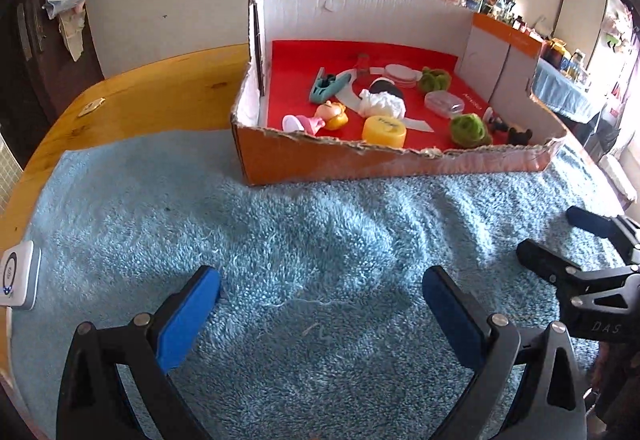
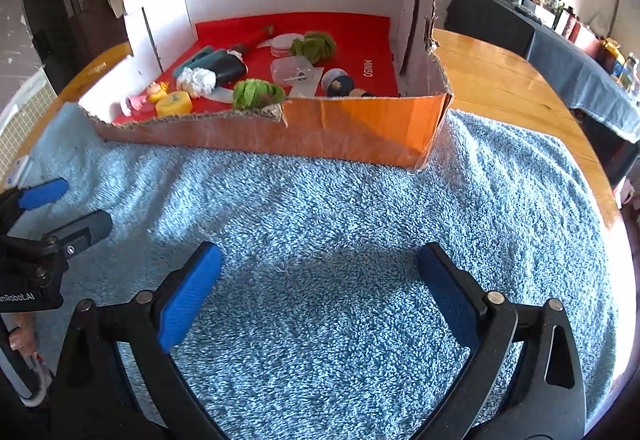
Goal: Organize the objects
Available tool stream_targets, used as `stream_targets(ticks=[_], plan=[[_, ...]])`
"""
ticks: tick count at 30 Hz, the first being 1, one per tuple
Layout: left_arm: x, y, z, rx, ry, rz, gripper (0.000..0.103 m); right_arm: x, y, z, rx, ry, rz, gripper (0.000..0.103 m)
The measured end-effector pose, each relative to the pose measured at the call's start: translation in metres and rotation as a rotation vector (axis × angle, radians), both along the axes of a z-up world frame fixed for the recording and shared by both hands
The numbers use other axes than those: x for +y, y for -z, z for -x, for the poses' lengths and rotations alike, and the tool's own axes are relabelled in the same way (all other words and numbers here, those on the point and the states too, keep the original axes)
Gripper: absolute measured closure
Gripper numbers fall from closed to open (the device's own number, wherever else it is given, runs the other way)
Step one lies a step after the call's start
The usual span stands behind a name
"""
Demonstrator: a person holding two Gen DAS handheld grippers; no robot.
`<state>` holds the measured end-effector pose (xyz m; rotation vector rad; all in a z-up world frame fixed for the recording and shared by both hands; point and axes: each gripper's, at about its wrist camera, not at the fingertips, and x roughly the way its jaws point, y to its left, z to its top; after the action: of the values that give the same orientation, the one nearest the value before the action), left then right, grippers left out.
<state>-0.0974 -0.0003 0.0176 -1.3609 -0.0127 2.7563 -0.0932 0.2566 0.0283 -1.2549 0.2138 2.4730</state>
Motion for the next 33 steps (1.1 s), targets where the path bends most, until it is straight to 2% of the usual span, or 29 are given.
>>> stream_targets(ticks=[3, 33], plan=[[0.0030, 0.0014, 0.0000, 0.000, -0.001, 0.029, 0.000, 0.0013, 0.0007, -0.0008, 0.002, 0.011, 0.003, 0.000], [0.0024, 0.0033, 0.0001, 0.014, -0.048, 0.039, 0.000, 0.0002, 0.0015, -0.0029, 0.007, 0.030, -0.004, 0.000]])
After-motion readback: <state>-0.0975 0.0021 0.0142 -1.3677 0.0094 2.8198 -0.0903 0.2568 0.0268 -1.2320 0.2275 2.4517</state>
